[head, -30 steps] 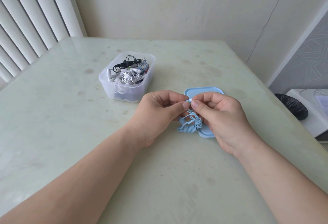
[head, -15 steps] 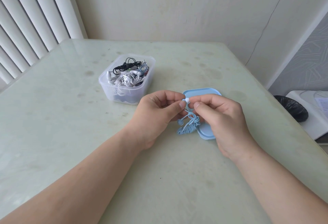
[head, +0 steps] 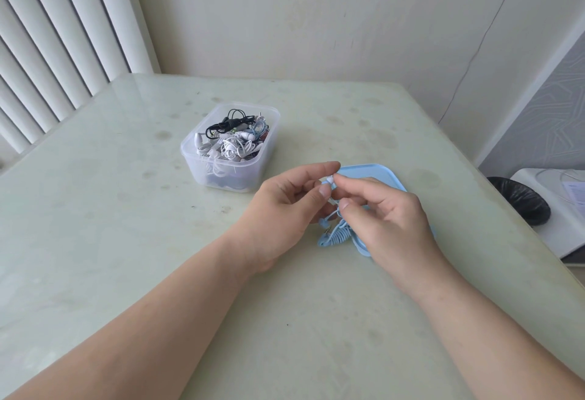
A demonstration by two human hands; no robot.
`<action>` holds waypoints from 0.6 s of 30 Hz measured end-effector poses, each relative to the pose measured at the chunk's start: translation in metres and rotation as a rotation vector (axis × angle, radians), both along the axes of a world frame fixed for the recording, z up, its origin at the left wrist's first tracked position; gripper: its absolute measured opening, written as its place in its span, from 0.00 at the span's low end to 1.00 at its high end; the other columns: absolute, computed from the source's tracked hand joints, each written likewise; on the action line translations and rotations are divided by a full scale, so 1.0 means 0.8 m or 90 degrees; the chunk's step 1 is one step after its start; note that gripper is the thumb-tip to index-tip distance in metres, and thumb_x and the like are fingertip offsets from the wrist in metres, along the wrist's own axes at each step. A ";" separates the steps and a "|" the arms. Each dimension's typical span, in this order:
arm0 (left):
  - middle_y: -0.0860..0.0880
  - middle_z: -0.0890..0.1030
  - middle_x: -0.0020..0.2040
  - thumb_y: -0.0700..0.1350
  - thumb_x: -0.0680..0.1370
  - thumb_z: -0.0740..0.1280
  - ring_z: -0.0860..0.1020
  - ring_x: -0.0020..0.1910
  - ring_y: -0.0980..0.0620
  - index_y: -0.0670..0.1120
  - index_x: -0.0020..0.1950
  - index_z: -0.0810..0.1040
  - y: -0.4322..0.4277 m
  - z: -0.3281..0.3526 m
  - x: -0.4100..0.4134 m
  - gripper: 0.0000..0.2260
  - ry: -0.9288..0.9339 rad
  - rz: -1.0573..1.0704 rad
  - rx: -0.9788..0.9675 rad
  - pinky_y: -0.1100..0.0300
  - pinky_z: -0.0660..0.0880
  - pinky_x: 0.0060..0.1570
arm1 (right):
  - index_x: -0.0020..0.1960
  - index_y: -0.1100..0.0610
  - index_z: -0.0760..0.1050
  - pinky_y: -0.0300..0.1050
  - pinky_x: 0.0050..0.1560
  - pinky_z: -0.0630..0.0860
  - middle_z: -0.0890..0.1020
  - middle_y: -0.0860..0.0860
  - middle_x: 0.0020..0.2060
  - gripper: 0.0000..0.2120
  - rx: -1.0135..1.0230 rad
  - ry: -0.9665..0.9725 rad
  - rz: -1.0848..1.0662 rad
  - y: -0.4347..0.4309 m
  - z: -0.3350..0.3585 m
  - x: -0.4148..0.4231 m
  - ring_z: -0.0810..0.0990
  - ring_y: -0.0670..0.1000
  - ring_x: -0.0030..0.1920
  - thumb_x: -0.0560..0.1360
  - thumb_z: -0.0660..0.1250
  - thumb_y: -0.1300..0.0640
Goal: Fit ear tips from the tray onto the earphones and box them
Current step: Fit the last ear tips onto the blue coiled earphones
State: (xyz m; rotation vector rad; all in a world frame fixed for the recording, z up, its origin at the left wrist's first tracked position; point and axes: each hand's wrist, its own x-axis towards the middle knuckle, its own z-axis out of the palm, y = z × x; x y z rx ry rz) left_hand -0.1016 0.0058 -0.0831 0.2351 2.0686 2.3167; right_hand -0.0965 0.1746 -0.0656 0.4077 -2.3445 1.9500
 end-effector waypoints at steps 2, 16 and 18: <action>0.43 0.85 0.48 0.39 0.84 0.65 0.81 0.44 0.52 0.46 0.66 0.81 0.000 0.001 0.000 0.12 0.001 0.007 -0.020 0.61 0.78 0.47 | 0.63 0.54 0.82 0.37 0.51 0.79 0.87 0.50 0.50 0.17 -0.015 -0.037 -0.007 0.001 0.000 0.001 0.85 0.47 0.52 0.78 0.68 0.69; 0.47 0.85 0.42 0.39 0.81 0.70 0.84 0.42 0.50 0.40 0.56 0.82 0.002 0.006 0.002 0.06 -0.052 0.066 0.050 0.57 0.82 0.47 | 0.50 0.48 0.82 0.26 0.48 0.70 0.81 0.39 0.50 0.14 0.308 0.007 -0.002 0.020 0.015 -0.002 0.74 0.31 0.50 0.67 0.81 0.51; 0.47 0.84 0.41 0.39 0.81 0.69 0.84 0.42 0.50 0.38 0.57 0.82 0.002 0.005 0.004 0.06 -0.051 0.072 0.042 0.57 0.82 0.47 | 0.46 0.48 0.81 0.30 0.43 0.73 0.82 0.42 0.43 0.12 0.268 -0.015 0.002 0.018 0.014 -0.001 0.76 0.35 0.42 0.67 0.82 0.51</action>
